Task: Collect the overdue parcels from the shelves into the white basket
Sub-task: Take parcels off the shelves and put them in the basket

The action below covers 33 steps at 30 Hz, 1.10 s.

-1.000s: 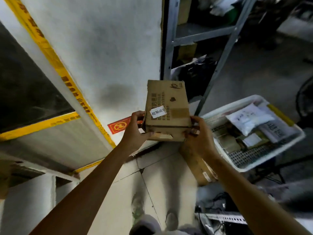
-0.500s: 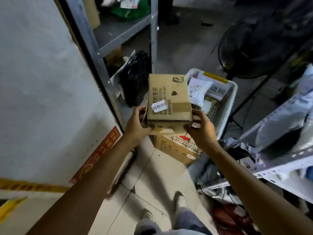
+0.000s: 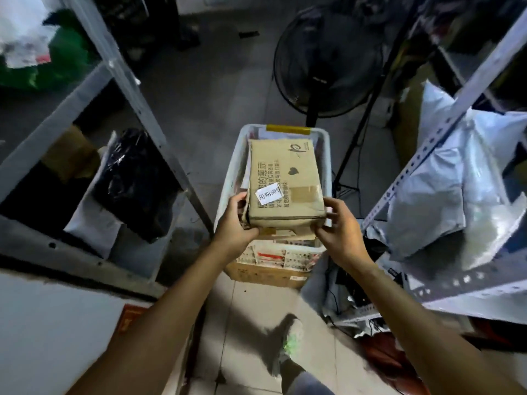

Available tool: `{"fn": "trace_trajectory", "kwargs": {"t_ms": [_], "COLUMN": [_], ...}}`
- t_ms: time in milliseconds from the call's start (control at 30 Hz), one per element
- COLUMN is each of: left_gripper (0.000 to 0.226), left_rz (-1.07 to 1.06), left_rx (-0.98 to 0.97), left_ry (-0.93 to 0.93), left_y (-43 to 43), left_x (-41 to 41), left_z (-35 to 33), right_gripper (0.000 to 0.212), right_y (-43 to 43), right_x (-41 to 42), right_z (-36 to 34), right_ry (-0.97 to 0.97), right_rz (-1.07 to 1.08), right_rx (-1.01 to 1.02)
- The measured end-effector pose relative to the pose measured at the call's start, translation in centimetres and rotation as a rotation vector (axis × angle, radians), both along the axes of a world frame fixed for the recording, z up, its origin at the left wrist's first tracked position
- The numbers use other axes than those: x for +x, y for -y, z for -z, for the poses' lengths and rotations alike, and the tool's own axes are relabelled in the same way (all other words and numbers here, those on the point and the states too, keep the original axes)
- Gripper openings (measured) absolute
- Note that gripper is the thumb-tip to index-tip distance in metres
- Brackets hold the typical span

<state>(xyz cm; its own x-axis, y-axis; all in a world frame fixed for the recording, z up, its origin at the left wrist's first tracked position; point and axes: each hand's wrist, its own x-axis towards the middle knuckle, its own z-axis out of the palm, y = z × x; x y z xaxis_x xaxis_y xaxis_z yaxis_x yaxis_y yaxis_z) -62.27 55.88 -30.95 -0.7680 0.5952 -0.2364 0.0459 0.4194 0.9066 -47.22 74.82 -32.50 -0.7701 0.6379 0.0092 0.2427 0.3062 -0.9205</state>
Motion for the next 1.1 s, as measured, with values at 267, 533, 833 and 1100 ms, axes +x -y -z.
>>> {"fn": "trace_trajectory", "kwargs": {"t_ms": [267, 533, 833, 1100], "left_gripper": [0.083, 0.087, 0.086, 0.087], "left_rz": [0.125, 0.208, 0.261, 0.246], "left_rx": [-0.045, -0.125, -0.083, -0.060], "left_ry": [-0.024, 0.052, 0.091, 0.111], "left_y": [-11.4, -18.8, -26.3, -30.1], "left_x": [-7.6, -15.0, -23.3, -26.3], "left_z": [4.7, 14.2, 23.7, 29.1], "right_gripper": [0.060, 0.058, 0.058, 0.065], "right_y": [-8.9, -13.6, -19.6, -23.2], "right_x": [-5.7, -11.3, -19.0, -23.4], "right_z": [6.2, 13.9, 22.4, 26.7], "right_ry": [0.106, 0.164, 0.293, 0.363], "right_rz": [0.148, 0.277, 0.355, 0.386], "right_rx": [0.043, -0.026, -0.030, -0.004]}}
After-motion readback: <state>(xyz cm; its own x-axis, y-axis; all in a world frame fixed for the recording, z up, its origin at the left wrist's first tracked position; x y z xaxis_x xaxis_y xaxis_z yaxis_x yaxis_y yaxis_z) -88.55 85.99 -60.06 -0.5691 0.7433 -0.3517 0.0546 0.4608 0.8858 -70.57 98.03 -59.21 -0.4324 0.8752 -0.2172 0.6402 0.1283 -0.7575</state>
